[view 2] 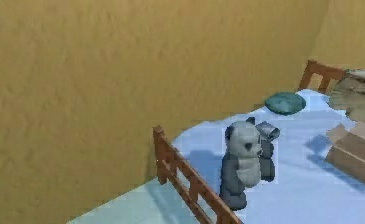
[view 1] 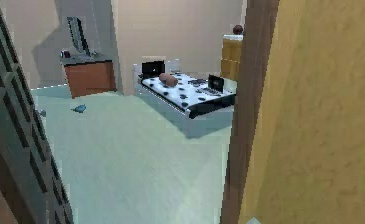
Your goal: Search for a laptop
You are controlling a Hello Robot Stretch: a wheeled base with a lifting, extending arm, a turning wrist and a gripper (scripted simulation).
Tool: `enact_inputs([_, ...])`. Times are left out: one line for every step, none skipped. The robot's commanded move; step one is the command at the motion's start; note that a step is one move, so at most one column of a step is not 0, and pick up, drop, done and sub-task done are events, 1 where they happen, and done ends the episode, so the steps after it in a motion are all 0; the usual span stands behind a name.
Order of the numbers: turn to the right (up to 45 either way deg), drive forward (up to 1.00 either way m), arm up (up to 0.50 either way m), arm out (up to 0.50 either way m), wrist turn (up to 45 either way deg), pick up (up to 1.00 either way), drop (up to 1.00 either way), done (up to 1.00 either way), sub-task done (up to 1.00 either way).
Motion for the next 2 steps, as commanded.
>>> enact_inputs([0.0, 0.35, 0.0, 0.0, 0.0, 0.0, 0.0, 0.0, 0.0])
enact_inputs([-3.0, 0.0, 0.0, 0.0, 0.0, 0.0, 0.0, 0.0, 0.0])
